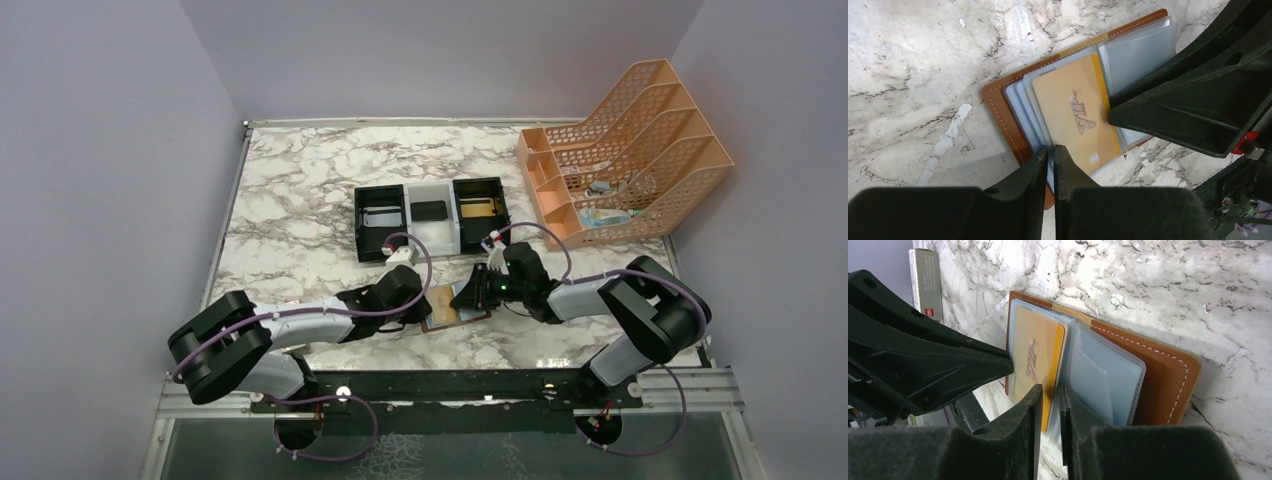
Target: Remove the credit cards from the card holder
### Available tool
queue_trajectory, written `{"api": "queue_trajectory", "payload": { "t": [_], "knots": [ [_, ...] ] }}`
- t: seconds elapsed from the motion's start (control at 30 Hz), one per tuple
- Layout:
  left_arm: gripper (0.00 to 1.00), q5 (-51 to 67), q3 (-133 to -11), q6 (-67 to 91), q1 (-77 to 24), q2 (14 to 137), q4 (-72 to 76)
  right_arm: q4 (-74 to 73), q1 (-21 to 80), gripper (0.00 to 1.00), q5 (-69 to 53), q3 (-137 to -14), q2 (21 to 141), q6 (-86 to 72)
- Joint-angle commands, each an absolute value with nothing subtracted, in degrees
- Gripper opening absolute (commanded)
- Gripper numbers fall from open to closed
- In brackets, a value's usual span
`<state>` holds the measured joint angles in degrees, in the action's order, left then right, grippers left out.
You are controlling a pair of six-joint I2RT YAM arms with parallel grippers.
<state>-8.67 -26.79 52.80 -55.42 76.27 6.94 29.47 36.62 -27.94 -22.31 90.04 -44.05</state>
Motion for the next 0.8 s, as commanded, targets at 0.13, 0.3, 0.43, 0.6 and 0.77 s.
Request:
{"api": "queue_trajectory", "payload": {
  "t": [0.13,0.3,0.43,0.6,0.77],
  "knots": [
    [0.08,-10.5,-28.0,51.7,-55.8,79.1,4.9,35.0,35.9,0.08,-29.7,-20.7,92.4,-46.1],
    [0.05,-11.2,-28.2,51.7,-55.8,79.7,3.9,34.0,34.6,0.01,-29.3,-19.9,90.7,-44.9],
    [0.03,-12.2,-28.1,51.7,-55.8,79.3,2.9,33.6,32.0,0.01,-29.9,-18.6,89.1,-44.1],
    [0.02,-12.9,-28.0,51.8,-55.8,79.2,2.3,33.7,29.6,0.01,-32.3,-17.7,89.2,-43.2],
    [0.01,-12.1,-28.9,51.3,-55.9,80.2,2.5,36.8,29.5,0.11,-37.2,-18.2,91.3,-42.6]
  ]
}}
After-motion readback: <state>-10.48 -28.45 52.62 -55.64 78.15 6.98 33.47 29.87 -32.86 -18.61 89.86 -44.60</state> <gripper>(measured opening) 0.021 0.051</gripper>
